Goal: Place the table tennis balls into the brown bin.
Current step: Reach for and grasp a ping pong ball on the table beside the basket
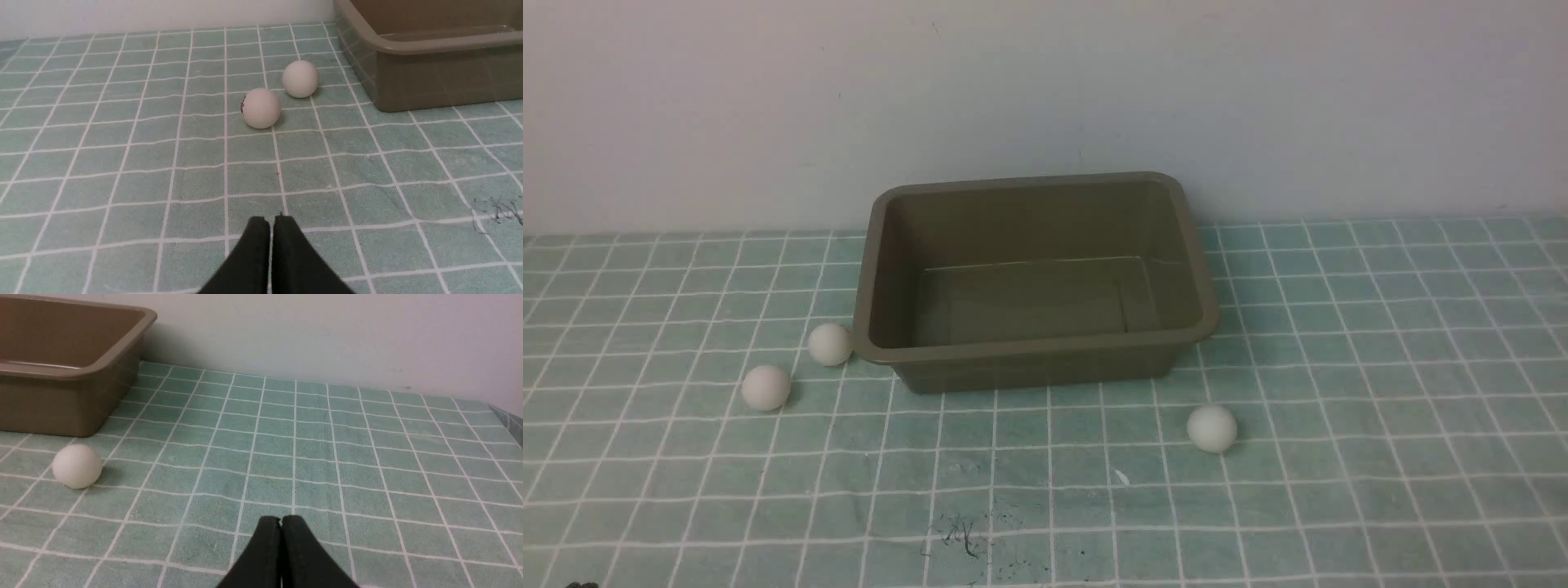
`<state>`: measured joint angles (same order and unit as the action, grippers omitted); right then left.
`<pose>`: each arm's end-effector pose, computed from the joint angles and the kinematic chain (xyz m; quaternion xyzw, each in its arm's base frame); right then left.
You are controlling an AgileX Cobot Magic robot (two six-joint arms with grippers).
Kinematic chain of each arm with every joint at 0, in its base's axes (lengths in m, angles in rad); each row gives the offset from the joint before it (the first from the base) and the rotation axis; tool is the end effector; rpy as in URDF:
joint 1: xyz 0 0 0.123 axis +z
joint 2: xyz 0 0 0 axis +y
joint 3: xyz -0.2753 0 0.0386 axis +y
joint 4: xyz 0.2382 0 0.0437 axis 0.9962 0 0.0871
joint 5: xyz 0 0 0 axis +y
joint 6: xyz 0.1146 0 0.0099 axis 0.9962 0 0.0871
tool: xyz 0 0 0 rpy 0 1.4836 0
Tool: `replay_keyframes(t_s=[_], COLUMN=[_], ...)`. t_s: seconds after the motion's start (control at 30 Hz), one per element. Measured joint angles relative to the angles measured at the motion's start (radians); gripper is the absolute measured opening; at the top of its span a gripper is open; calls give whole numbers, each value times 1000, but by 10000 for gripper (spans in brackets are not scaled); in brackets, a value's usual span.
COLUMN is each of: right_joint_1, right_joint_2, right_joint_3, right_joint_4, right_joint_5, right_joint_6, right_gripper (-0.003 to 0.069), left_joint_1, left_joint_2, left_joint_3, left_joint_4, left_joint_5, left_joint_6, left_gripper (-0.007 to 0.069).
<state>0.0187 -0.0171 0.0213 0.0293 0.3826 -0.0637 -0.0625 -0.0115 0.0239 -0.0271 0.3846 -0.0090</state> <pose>0.0723 0.0026 0.1655 -0.0255 0.8043 -0.0009 0.5937 0.0723 -0.0057 0.1640 0.0145 0.8076 -0.0326 0.5887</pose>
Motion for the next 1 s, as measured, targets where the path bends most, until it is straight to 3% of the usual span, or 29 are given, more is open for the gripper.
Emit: replay_keyframes(t_s=[0.73, 0.87, 1.0], right_joint_1=[0, 0, 0], right_joint_2=[0, 0, 0], right_joint_3=[0, 0, 0], right_joint_4=[0, 0, 0], right_joint_5=[0, 0, 0], right_joint_6=[0, 0, 0], right_gripper=[-13, -13, -13], left_joint_1=[0, 0, 0], left_joint_2=[0, 0, 0], left_joint_3=[4, 6, 9], left_joint_4=[-28, -156, -290], left_joint_5=[-40, -228, -587], left_joint_6=[-27, -79, -112], left_gripper=[-5, -5, -5])
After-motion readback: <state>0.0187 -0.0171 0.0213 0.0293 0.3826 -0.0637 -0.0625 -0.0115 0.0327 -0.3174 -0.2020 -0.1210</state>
